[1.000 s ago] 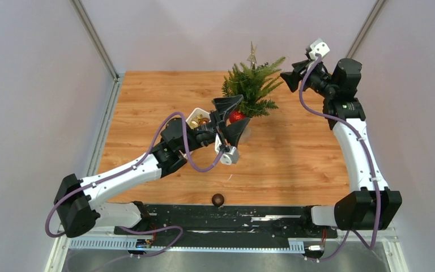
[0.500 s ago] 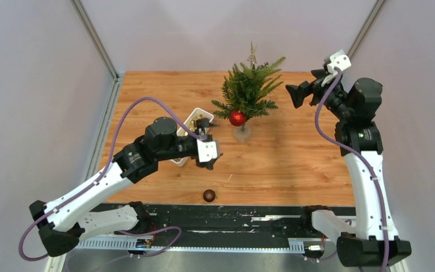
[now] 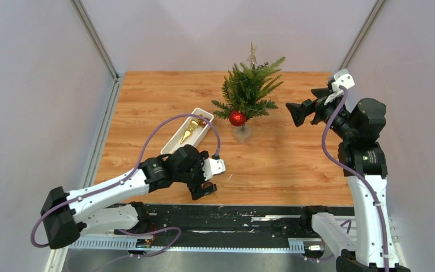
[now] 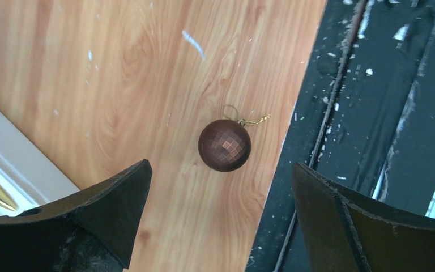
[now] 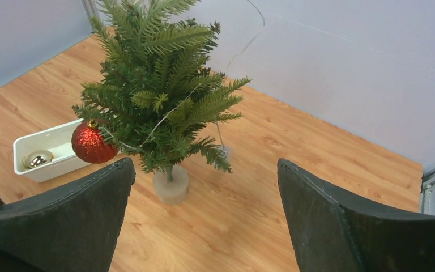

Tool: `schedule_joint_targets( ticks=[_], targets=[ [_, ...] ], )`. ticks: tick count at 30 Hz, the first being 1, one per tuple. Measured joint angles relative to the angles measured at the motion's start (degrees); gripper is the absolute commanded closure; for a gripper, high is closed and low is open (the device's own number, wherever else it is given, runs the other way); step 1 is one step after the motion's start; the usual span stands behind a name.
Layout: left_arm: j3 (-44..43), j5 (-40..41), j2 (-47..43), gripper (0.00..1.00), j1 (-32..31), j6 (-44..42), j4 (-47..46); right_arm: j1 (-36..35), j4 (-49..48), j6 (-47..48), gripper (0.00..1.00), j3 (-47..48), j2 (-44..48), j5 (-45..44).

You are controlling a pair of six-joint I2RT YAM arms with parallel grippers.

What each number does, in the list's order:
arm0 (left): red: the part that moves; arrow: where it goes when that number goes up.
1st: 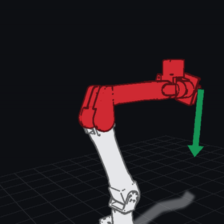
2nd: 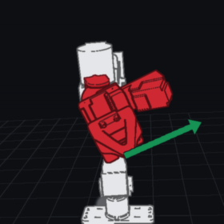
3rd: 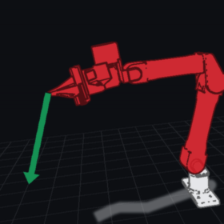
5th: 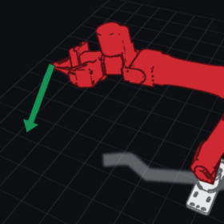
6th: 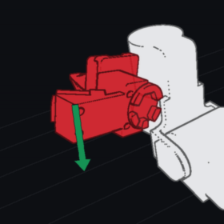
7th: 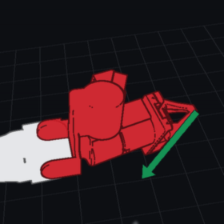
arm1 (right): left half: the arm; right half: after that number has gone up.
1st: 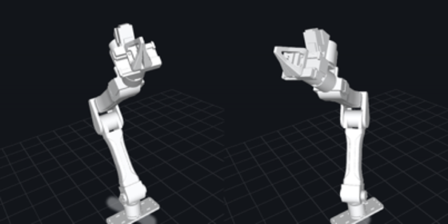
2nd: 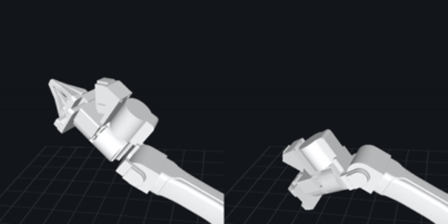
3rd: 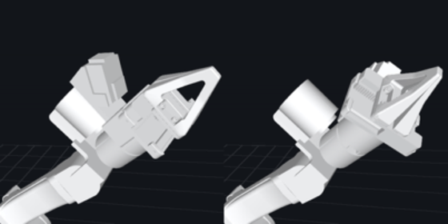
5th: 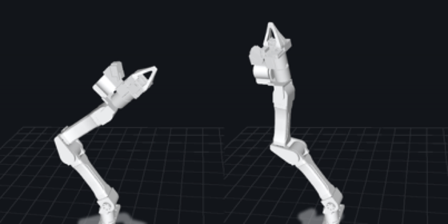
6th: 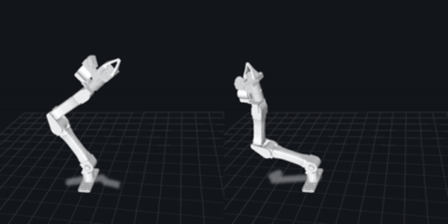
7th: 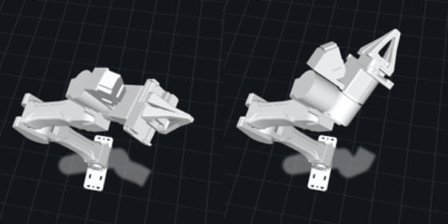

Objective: Decorate the small christmas tree
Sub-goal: Pick up the decoration item from the center of the board.

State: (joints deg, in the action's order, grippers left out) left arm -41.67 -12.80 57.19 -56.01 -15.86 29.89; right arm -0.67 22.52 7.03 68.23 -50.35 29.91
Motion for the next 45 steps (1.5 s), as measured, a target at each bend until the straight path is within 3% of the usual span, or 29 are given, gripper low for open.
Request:
schedule_joint_targets(
  ticks=[4, 7, 17, 26, 45],
  targets=[
    [0.07, 4.39, 6.32, 0.0, -0.26, 6.62, -1.51, 0.0, 1.31, 0.15, 0.0, -0.09, 2.27, 0.0],
    [1.29, 2.82, 7.08, 0.0, -0.26, 6.29, -3.69, 0.0, 1.31, 0.52, 0.0, -0.37, 3.5, -0.02],
    [9.42, -8.24, 3.02, 0.01, -0.68, -10.99, -7.96, 0.0, 1.57, 1.03, 0.0, -0.92, 2.8, 0.13],
    [12.2, -6.88, 6.49, 0.14, -1.07, -15.65, -14.67, 0.0, 1.7, 1.68, 0.0, -1.36, 3.48, 0.17],
    [12.72, 2.73, 9.29, 0.16, -8.04, -11.65, -20.17, 0.0, 1.97, 2.54, 0.0, -1.86, 4.44, 0.15]
  ],
)
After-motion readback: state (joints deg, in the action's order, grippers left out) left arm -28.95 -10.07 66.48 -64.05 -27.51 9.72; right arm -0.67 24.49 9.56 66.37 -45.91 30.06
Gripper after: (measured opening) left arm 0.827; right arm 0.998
